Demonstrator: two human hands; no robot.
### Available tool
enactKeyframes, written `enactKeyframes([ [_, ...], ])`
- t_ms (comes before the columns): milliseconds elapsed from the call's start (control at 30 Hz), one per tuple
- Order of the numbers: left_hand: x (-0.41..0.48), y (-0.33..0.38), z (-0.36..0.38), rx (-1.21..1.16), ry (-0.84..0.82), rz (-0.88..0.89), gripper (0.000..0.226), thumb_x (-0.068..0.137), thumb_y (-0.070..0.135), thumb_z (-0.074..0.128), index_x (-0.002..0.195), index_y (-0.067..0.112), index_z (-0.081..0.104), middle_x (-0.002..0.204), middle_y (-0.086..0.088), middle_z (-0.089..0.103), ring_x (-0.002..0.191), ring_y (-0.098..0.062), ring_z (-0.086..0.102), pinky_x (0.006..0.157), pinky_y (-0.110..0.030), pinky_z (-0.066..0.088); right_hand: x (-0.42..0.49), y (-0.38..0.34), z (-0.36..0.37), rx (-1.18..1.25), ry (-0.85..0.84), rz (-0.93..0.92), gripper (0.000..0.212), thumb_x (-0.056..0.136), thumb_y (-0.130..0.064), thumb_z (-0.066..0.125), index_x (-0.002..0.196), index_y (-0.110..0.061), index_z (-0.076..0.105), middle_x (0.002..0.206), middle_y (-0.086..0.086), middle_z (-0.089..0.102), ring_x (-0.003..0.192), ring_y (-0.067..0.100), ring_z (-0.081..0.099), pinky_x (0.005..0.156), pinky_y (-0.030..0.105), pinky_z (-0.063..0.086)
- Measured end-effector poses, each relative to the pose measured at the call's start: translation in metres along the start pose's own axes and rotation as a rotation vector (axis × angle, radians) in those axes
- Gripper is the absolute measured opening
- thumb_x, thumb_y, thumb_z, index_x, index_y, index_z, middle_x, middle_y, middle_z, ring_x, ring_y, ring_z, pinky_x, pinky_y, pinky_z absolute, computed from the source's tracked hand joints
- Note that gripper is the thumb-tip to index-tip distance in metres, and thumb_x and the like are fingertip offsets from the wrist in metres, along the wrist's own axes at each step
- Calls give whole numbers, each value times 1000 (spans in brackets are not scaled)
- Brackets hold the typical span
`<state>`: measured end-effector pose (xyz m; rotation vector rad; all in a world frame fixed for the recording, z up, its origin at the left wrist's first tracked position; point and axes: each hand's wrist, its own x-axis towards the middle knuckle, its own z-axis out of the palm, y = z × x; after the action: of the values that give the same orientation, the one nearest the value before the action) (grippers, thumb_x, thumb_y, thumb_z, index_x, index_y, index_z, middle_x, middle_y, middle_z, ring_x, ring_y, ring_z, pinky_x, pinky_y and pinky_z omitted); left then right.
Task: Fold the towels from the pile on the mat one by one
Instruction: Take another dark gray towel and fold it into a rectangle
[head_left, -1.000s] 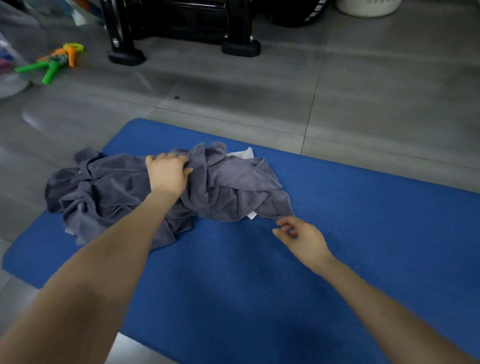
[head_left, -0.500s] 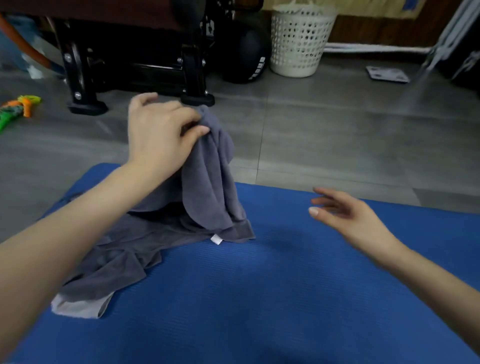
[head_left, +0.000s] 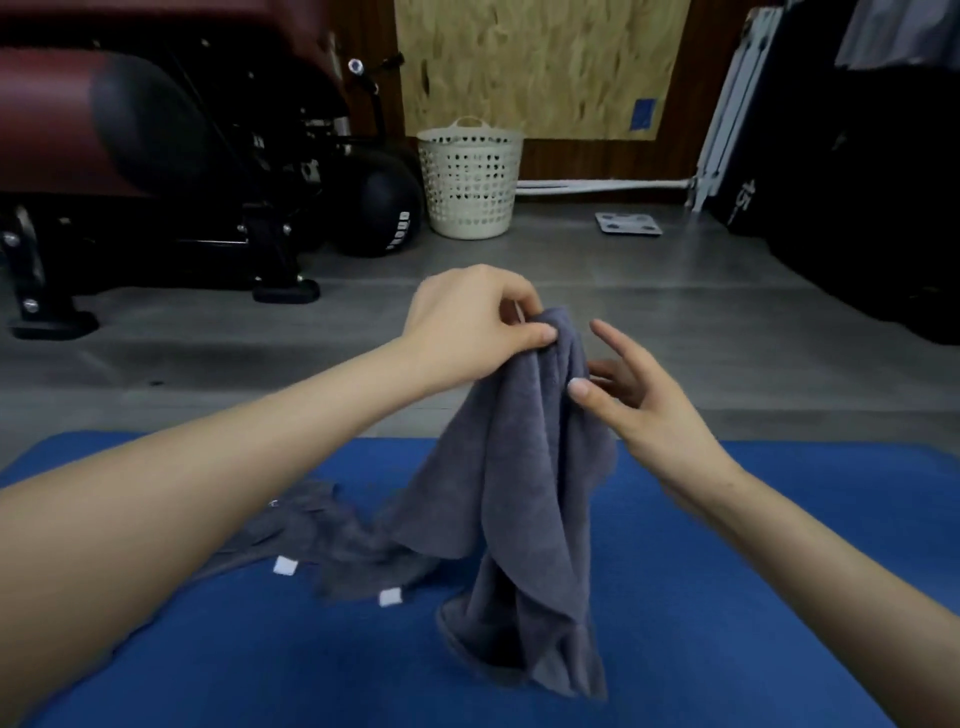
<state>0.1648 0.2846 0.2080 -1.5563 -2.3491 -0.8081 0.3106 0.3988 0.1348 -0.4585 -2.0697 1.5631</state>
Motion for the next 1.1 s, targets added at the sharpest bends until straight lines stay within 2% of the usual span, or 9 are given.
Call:
enactKeyframes([
  [200, 50, 88, 56, -284, -59, -108, 16, 76, 42, 71, 71, 29, 64, 63, 15, 57, 65, -2, 53, 68, -25, 44, 0, -9, -122, -172, 238, -192, 18, 85, -4, 66, 95, -18, 69, 84, -4, 71, 78, 2, 65, 77, 17, 51],
  [300, 63, 117, 88, -477, -149, -119, 11, 75, 36, 75, 72, 28, 67, 66, 14, 62, 65, 0, 54, 70, -25, 47, -4, 5, -172, -318, 245, -182, 14, 83, -5, 68, 82, -18, 69, 81, -9, 69, 73, -1, 63, 75, 16, 51],
  [400, 58, 129, 140, -559, -354, -181, 14, 78, 24, 75, 88, 16, 71, 77, 8, 65, 73, -2, 58, 73, -16, 48, -15, 59, -207, -675, 275, -19, 6, 81, -16, 70, 81, -22, 71, 78, -6, 70, 81, 13, 66, 77, 30, 51],
  [533, 26, 99, 214, -432, -457, -339, 12, 78, 19, 74, 88, 14, 70, 81, 0, 65, 76, -11, 58, 85, -31, 49, -44, 144, -234, -1156, 238, 251, 20, 88, -15, 53, 98, -22, 70, 91, 5, 71, 88, 30, 61, 86, 37, 34],
  [633, -11, 64, 246, -112, -566, -422, 15, 81, 32, 69, 93, 24, 69, 91, 8, 65, 91, -12, 60, 86, -27, 47, -59, 184, -219, -1299, 209, 136, 18, 85, -13, 55, 89, -19, 72, 83, 5, 68, 76, 30, 59, 80, 36, 25],
  [767, -63, 20, 273, 97, -610, -522, 21, 84, 38, 63, 101, 24, 66, 107, 7, 66, 102, -17, 59, 87, -30, 46, -64, 208, -166, -1323, -24, -67, 8, 64, -30, 70, 66, -23, 68, 67, 0, 66, 65, 27, 60, 74, 39, 34],
  [833, -78, 6, 287, 187, -632, -451, 25, 86, 40, 60, 105, 25, 65, 112, 2, 64, 106, -20, 57, 90, -32, 44, -68, 222, -145, -1363, -141, -135, 30, 48, -42, 84, 67, -23, 71, 68, -1, 67, 66, 27, 63, 82, 44, 33],
  [967, -86, 11, 318, 170, -622, -206, 39, 83, 48, 61, 117, 29, 61, 116, 4, 59, 110, -21, 48, 94, -34, 37, -95, 250, -134, -1447, -345, -54, 59, 40, -56, 84, 88, -21, 75, 89, 7, 70, 91, 34, 64, 100, 61, 20],
  [1100, -80, 41, 351, -77, -587, -60, 48, 74, 57, 66, 114, 30, 63, 114, 9, 62, 110, -18, 48, 96, -37, 37, -116, 267, -152, -1461, -335, -64, 49, 49, -43, 87, 91, -20, 74, 100, 5, 69, 99, 32, 63, 109, 61, 8],
])
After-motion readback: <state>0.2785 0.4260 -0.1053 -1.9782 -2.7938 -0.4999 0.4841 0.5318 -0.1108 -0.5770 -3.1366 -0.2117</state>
